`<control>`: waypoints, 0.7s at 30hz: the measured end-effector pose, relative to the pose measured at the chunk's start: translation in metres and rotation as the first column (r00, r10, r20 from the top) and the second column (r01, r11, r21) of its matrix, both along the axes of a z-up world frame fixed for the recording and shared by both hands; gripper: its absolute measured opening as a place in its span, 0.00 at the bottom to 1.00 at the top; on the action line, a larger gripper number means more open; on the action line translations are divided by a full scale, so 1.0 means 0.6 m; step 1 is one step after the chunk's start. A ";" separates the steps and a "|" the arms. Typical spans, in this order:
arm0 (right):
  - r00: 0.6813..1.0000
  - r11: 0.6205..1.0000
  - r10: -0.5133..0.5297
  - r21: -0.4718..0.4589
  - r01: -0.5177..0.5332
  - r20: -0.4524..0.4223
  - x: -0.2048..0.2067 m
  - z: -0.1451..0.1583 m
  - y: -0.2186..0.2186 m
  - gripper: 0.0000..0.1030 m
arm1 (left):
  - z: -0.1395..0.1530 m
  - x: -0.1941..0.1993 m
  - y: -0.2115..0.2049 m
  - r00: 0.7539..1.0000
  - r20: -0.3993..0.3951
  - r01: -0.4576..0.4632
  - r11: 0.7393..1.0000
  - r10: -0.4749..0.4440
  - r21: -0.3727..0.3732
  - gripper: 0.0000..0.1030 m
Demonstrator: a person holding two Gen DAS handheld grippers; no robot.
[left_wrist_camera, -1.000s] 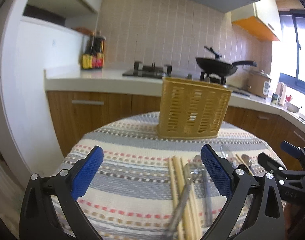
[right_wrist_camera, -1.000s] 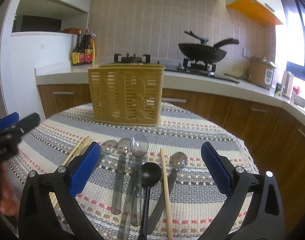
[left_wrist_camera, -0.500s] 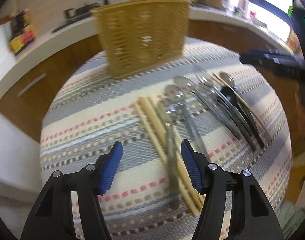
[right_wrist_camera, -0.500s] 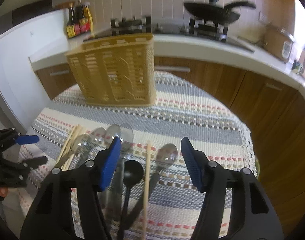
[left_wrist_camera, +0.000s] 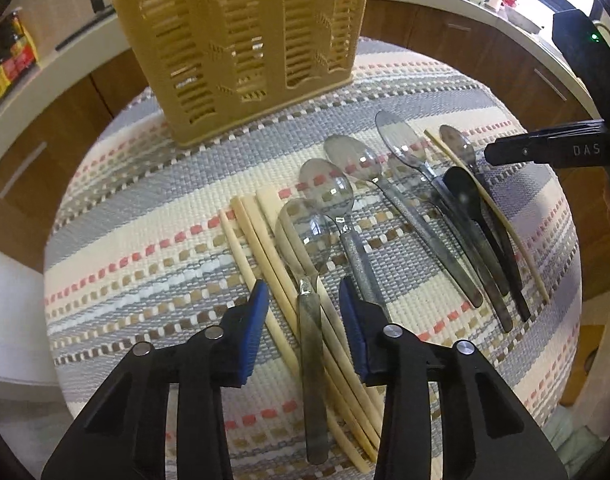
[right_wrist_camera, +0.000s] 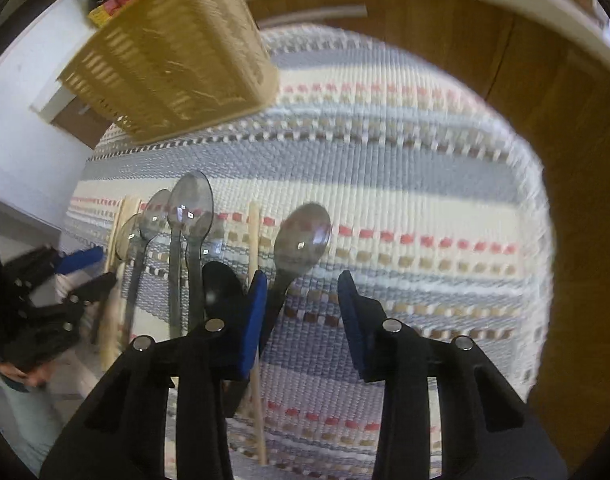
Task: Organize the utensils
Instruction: 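Lower the left gripper onto a clear plastic spoon and close it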
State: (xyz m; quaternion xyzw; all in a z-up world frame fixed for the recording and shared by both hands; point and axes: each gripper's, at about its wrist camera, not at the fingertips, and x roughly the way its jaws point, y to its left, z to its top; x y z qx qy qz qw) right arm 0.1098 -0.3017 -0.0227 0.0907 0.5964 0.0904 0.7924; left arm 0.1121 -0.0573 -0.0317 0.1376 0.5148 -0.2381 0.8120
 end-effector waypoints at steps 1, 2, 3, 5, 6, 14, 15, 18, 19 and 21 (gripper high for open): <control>1.000 1.000 0.008 -0.016 -0.008 -0.004 0.002 -0.001 0.004 0.28 | 0.000 0.001 0.001 1.000 -0.006 -0.003 1.000 0.003 -0.002 0.30; 1.000 0.999 0.014 -0.040 -0.015 -0.010 0.003 -0.005 0.011 0.28 | -0.002 0.004 0.000 1.000 -0.010 -0.007 1.000 0.007 -0.003 0.30; 1.000 0.999 0.015 -0.039 -0.016 -0.023 0.006 -0.010 0.014 0.26 | -0.003 0.007 0.000 1.000 -0.013 -0.012 1.000 0.012 -0.005 0.30; 0.999 0.999 0.014 -0.029 -0.016 -0.046 0.010 -0.018 0.021 0.24 | -0.004 0.011 -0.002 1.000 -0.019 -0.017 1.000 0.017 -0.014 0.30; 0.999 0.999 0.014 -0.046 -0.016 -0.043 0.010 -0.017 0.024 0.24 | -0.005 0.013 -0.002 1.000 -0.022 -0.018 1.000 0.018 -0.017 0.30; 0.996 0.980 0.042 -0.191 -0.058 -0.084 0.020 -0.022 0.086 0.24 | -0.007 0.009 -0.008 0.999 -0.026 0.022 1.000 -0.022 0.012 0.30; 0.994 0.976 0.054 -0.205 -0.072 -0.092 0.023 -0.022 0.099 0.22 | -0.008 0.008 -0.012 0.999 -0.026 0.027 0.999 -0.027 0.020 0.30; 0.991 0.959 0.093 -0.261 -0.114 -0.093 0.021 -0.021 0.124 0.15 | -0.010 0.007 -0.026 0.999 -0.024 0.038 0.998 -0.037 0.055 0.31; 0.990 0.951 0.109 -0.281 -0.129 -0.086 0.020 -0.021 0.132 0.14 | -0.011 0.005 -0.032 0.999 -0.021 0.041 0.996 -0.039 0.075 0.31; 0.990 0.952 0.114 -0.275 -0.132 -0.079 0.018 -0.022 0.138 0.14 | -0.014 0.002 -0.044 0.999 -0.028 0.039 0.995 -0.036 0.093 0.32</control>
